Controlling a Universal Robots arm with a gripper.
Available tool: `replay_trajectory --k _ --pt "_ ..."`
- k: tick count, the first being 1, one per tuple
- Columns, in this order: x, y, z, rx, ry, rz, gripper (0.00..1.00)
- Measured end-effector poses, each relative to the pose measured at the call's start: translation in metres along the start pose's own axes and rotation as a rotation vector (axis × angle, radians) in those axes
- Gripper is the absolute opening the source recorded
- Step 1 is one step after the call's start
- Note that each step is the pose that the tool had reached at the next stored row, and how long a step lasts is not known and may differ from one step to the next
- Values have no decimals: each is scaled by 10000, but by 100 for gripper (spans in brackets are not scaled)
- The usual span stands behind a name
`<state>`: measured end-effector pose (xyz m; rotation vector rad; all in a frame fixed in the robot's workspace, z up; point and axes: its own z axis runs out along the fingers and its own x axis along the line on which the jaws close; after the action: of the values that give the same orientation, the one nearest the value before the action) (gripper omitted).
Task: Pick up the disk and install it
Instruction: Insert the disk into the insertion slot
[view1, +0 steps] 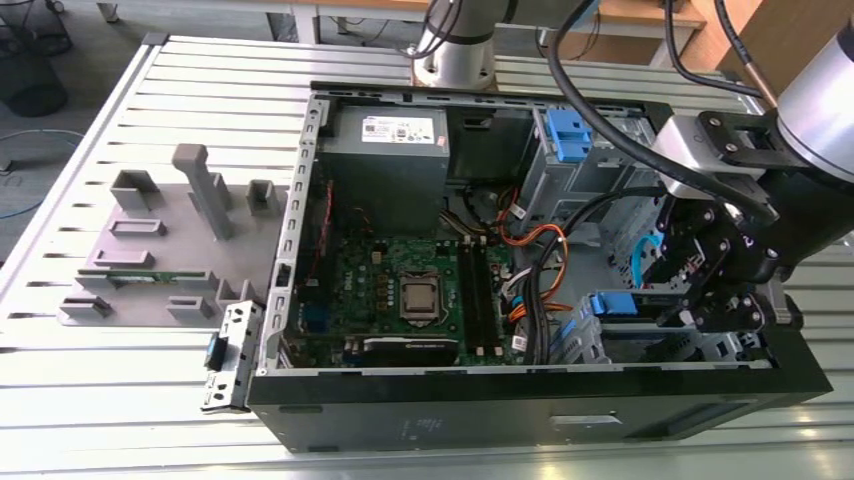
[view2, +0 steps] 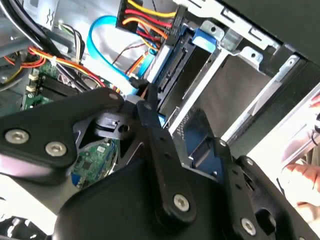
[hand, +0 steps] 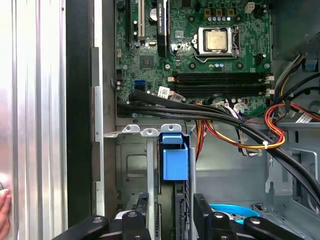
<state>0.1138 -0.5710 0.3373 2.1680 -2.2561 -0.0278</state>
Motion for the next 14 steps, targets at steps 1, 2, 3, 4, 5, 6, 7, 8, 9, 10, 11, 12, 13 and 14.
replay_trajectory --k 1,2,3,4,5,6,7,8,9,10,11,12,13,14 --pt "-1 0 1 0 -2 0 48" --pt "-4 0 3 1 -5 0 48" --pt "-8 0 2 0 -3 0 48" --pt "-9 0 2 0 -3 0 48" --pt "-10 0 3 0 -1 0 48" --pt "-10 0 1 0 0 -1 48" --pt "-10 0 -6 1 5 -1 48" --pt "-11 1 -15 1 6 0 48" --pt "-11 1 -25 1 1 0 48" --pt "-11 1 -34 1 -1 0 48" --pt "-11 1 -38 1 -2 0 48" --pt "-10 1 -41 0 -4 0 48" --pt "-11 1 -43 0 -5 -1 48" --pt "-11 1 -49 1 -1 0 48"
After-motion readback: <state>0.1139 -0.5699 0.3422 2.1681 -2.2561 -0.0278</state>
